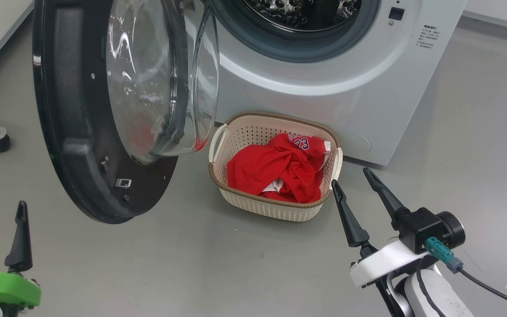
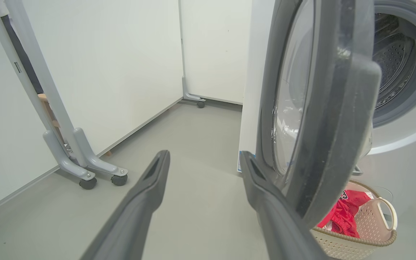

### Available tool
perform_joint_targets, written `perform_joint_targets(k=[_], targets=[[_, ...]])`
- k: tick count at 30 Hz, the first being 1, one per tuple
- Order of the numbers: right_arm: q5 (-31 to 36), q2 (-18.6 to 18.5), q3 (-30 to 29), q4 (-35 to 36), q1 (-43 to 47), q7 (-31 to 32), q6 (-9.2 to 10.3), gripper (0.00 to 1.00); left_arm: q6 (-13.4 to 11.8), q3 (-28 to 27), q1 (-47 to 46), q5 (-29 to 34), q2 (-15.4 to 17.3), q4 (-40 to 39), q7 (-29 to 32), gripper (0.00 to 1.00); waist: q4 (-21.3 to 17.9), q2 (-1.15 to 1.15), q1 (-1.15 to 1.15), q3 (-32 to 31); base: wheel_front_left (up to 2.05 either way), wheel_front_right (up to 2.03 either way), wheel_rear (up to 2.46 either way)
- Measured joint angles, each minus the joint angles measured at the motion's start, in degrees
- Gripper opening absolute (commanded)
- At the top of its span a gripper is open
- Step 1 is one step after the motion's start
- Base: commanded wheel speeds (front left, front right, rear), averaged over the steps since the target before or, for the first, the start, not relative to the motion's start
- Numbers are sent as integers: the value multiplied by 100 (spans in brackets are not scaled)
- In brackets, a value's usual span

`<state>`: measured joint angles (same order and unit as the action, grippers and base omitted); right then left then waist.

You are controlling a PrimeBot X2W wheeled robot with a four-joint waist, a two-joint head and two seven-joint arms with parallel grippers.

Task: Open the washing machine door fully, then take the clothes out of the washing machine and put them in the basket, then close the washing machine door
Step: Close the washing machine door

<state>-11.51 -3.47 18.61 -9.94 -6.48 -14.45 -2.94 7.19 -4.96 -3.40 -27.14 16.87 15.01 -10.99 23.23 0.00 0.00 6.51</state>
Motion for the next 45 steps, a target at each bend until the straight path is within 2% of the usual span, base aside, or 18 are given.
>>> perform_joint_targets(k=[19, 20, 21, 27, 32, 37, 45], targets=[[0, 5, 7, 13, 15, 0, -1, 100, 1, 146, -1, -2, 53, 199, -160, 100, -11, 0, 0, 3, 0, 0, 0], [0, 5, 7, 13, 15, 0, -1, 100, 1, 167, -1, -29, 55, 215, -162, 63, -12, 0, 0, 1, 0, 0, 0], [0, 7, 7, 13, 16, 0, -1, 100, 1, 194, -1, -71, 54, 233, -162, 0, -13, 0, 0, -3, 0, 0, 0], [0, 8, 10, 12, 18, 0, -2, 100, 1, 471, -1, -230, 51, 280, -91, 0, -19, 0, 0, -27, 0, 0, 0], [0, 9, 26, 10, 26, 0, -18, 100, 1, 372, -9, -503, 34, 315, -36, 0, -20, 0, 0, -58, 0, 0, 0], [0, 14, 37, 1, 84, 0, -19, 100, 1, 165, -165, -1564, -312, 327, 293, 0, -9, 0, 0, -89, 0, 0, 0], [0, 21, 96, -7, 94, 0, -52, 100, 1, -445, -961, -4091, -1012, 226, 1424, 0, -1, 0, 0, -132, 0, 0, 0]])
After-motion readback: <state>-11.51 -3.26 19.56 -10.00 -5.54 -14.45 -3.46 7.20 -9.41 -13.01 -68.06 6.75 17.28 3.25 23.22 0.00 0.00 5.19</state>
